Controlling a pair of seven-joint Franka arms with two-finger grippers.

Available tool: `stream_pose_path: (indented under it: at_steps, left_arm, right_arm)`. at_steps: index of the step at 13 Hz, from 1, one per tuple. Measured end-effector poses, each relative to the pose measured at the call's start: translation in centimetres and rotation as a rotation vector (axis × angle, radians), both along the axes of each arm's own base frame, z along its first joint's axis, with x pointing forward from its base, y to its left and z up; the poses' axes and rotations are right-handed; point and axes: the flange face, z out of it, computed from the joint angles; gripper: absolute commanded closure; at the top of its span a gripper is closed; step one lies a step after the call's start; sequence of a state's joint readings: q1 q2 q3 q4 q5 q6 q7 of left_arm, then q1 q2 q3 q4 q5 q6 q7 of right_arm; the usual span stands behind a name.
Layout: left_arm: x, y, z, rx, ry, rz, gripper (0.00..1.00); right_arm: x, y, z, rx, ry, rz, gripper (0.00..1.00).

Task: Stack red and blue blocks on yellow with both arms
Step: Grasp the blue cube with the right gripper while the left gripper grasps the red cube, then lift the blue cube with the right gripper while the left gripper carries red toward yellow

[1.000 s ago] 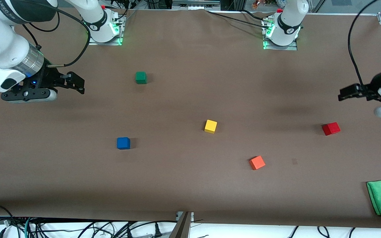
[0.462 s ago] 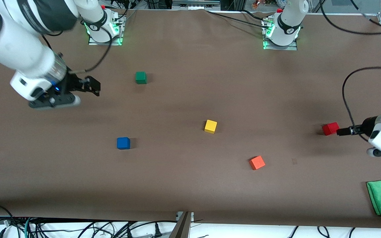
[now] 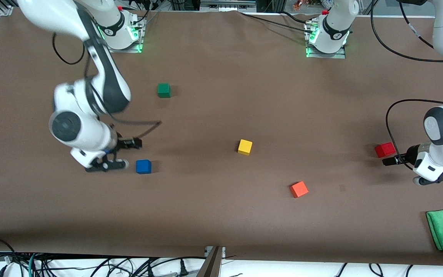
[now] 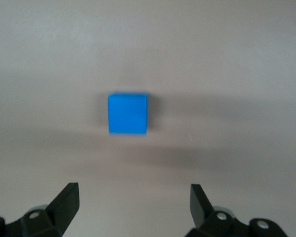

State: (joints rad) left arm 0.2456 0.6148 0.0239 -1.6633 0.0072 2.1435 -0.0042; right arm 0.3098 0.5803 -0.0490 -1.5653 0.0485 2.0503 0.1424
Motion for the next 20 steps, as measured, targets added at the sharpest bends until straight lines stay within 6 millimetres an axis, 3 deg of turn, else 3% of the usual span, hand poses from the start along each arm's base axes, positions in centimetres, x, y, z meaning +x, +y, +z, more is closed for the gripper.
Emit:
stream_pose_path:
  at_steps: [1,3,6,7,8,10,12,15,17,18,20]
  left_arm:
    - [-0.8,0.5,-1.1,0.000,-0.001,0.010,0.00]
    - [-1.8,0.8,-2.5,-0.003,0.009,0.019,0.00]
    - [-2.5,0.7,-3.3,-0.007,0.023,0.021,0.02]
    - [-2.7,1.0,-3.4,-0.008,0.027,0.025,0.19]
    - [-2.9,1.2,-3.4,-0.008,0.027,0.030,0.42]
    - [-3.0,1.5,-3.2,-0.008,0.024,0.034,0.77]
    - [-3.0,1.4,-2.8,-0.007,0.020,0.033,0.97]
    - [-3.0,1.4,-2.6,-0.007,0.018,0.032,1.00]
    - [-2.6,0.6,-2.0,-0.012,0.007,0.019,1.00]
    - [-2.1,-0.8,-0.9,-0.023,-0.003,-0.003,1.00]
    - [-0.7,-6.6,2.3,-0.066,-0.023,-0.088,1.00]
  right_arm:
    - [0.6,0.2,-2.5,0.004,-0.012,-0.003,0.01]
    - [1.5,0.5,-5.6,0.022,-0.022,-0.018,0.01]
    - [2.4,1.1,-7.4,0.076,-0.013,-0.062,0.06]
    - [2.5,1.2,-7.8,0.080,-0.015,-0.065,0.13]
    - [2.6,1.3,-8.4,0.081,-0.024,-0.065,0.26]
    - [2.7,1.4,-9.4,0.080,-0.028,-0.064,0.56]
    - [2.7,1.4,-9.5,0.080,-0.028,-0.063,0.78]
    - [2.7,1.6,-8.5,0.074,0.019,-0.057,0.82]
    - [3.2,2.1,-5.5,0.073,0.069,-0.045,0.82]
    - [3.5,2.5,-2.9,0.074,0.090,-0.036,0.82]
    - [3.5,3.1,3.3,0.075,0.129,-0.030,0.80]
